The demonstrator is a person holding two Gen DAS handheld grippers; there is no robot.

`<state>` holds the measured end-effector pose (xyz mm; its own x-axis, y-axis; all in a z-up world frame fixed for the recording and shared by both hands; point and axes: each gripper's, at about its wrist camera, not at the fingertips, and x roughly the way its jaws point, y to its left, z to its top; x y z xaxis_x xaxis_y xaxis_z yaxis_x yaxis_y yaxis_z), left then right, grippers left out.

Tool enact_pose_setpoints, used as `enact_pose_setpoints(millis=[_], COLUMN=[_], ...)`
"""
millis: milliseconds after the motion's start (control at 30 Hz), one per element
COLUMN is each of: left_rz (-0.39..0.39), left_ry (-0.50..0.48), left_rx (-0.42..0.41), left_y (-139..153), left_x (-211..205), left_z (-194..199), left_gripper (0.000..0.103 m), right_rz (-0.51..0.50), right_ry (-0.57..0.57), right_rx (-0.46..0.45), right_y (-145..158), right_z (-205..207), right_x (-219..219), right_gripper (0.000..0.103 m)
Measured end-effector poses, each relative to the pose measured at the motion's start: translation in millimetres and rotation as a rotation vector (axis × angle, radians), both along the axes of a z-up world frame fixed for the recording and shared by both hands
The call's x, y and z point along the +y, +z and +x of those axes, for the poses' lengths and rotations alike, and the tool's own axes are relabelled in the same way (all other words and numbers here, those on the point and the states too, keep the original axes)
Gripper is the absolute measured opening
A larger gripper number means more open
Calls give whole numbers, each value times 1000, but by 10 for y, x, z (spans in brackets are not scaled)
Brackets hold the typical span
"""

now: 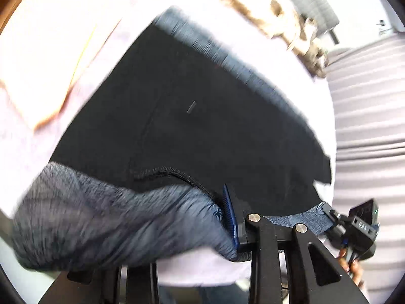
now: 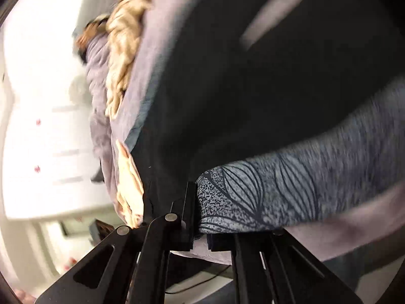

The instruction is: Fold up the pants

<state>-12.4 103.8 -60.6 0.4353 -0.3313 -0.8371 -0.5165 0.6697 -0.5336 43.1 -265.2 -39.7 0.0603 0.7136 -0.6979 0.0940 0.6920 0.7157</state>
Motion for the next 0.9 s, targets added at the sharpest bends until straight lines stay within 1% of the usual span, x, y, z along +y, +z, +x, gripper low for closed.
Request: enact_pose_setpoints(millis=[33,100,133,167,200,233,300,333,367,400,433,467,500,533,567,600,633,667,700,733,767,800,833,867,900], left_rz=[23,60,87,104,121,136,142,141,147,158,153,148,144,140,146,157,175,223,296,403,451,491,526,538,517], left_ry=[1,-1,-17,-33,-45,-55,-74,-91,-101,-109,-110,-103,-92,-84,-90,-103,-120,-126,-123,-110,-115,-126,-128,-116,-110], left_rx=[-28,-69,-86,-95,-96,-85,-47,-9,20,53,75,79,80,81,78,74,66,58,51,24,8,10,37,86,121], left_y=[86,212,254,270,248,174,-10,-176,-291,-429,-552,-606,-631,-605,-515,-409,-284,-139,1,170,240,262,231,158,85], left_x=[25,89,133,176,228,304,421,479,492,519,532,552,575,594,582,546,505,466,432,398,396,393,401,432,433], left_z=[124,407,591,712,872,1074,1294,1451,1567,1652,1708,1699,1663,1612,1541,1493,1400,1293,1181,1033,970,923,891,869,894], left_gripper=[33,33,34,34,34,34,34,34,34,34,34,34,34,34,36,40,43,68,102,103,103,103,103,103,103], right_rz=[-9,-25,-31,-50,-74,-100,-156,-175,-196,-215,-228,-245,-260,-252,-236,-217,-195,-180,-178,-175,-149,-122,-104,-109,-141], right_ry=[64,152,178,208,238,267,325,342,359,370,376,378,364,334,310,286,280,289,303,318,325,337,350,362,369], right_rx=[-37,-81,-91,-97,-95,-97,-96,-89,-81,-75,-66,-45,-30,-7,6,17,18,11,-8,-42,-63,-77,-83,-90,-100], right_y=[142,317,372,395,365,337,180,99,-63,-198,-324,-525,-644,-784,-848,-875,-819,-775,-685,-523,-441,-340,-293,-259,-238], right_z=[238,653,823,1066,1212,1397,1747,1840,1946,2040,2100,2164,2210,2239,2234,2232,2200,2182,2155,2080,2027,1948,1916,1862,1804], right_x=[84,292,354,433,490,563,760,813,923,963,984,998,1059,1036,971,944,895,858,841,798,766,783,852,872,869], right_gripper=[8,8,8,8,8,8,8,8,8,11,12,13,13,13,13,13,16,30,57,67,70,70,70,70,69])
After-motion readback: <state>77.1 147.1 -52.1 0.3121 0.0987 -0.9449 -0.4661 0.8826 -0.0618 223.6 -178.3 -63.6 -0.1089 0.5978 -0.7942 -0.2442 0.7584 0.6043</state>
